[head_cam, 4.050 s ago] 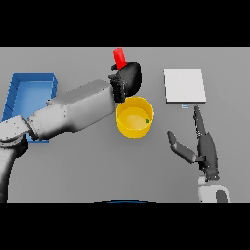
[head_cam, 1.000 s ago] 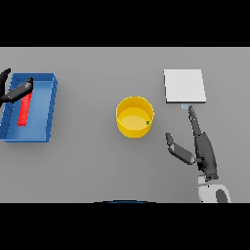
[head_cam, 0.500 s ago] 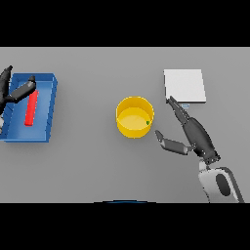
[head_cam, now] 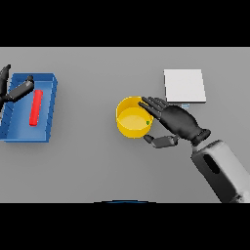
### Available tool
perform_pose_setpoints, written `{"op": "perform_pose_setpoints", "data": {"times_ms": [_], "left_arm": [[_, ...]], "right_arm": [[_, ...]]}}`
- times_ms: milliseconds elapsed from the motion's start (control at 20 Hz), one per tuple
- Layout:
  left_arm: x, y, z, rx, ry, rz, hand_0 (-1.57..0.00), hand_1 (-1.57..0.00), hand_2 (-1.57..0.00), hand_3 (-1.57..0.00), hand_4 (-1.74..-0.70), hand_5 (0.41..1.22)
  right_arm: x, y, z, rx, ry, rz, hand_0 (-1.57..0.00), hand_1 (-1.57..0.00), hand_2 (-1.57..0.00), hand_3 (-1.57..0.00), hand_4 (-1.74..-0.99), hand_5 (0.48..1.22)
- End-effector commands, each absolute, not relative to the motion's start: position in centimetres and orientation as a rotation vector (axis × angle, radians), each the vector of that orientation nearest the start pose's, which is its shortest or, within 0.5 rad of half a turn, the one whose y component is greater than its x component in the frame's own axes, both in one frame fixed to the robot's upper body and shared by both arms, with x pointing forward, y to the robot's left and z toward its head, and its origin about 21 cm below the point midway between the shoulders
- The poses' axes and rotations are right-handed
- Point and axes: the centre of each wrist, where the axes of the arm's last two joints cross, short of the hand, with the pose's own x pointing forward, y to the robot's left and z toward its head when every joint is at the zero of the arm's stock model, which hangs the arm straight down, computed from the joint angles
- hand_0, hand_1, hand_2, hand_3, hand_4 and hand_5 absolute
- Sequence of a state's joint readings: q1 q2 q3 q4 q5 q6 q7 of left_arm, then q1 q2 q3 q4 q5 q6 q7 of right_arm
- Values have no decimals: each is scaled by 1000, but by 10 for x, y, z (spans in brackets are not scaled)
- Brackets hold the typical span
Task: Pick up the red beaker and tilt it to pour out 1 green nut into yellow bowl. Pick up the yellow bowl and place it on the metallic measuring scale.
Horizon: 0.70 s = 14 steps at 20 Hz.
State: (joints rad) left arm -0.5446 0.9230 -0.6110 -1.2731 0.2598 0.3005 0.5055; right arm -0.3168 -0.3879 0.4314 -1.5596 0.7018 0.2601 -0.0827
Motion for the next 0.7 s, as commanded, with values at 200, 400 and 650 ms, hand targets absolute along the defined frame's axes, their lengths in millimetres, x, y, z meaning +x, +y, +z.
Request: {"op": "perform_pose_setpoints", "data": {"times_ms": [200, 400, 650], "left_arm": [[341, 320, 113, 735, -1079, -527, 1, 1, 1, 1, -797, 718], [342, 323, 109, 733, -1068, -532, 1, 1, 1, 1, -793, 720], [341, 322, 111, 727, -1078, -540, 1, 1, 1, 1, -796, 733]], "right_arm": [[312, -174, 70, -345, -1535, 1674, 1, 1, 1, 1, -1277, 677], [321, -158, 63, -294, -1484, 1772, 1, 1, 1, 1, -1250, 686], [333, -148, 56, -260, -1400, 1854, 1, 1, 1, 1, -1260, 679]]}}
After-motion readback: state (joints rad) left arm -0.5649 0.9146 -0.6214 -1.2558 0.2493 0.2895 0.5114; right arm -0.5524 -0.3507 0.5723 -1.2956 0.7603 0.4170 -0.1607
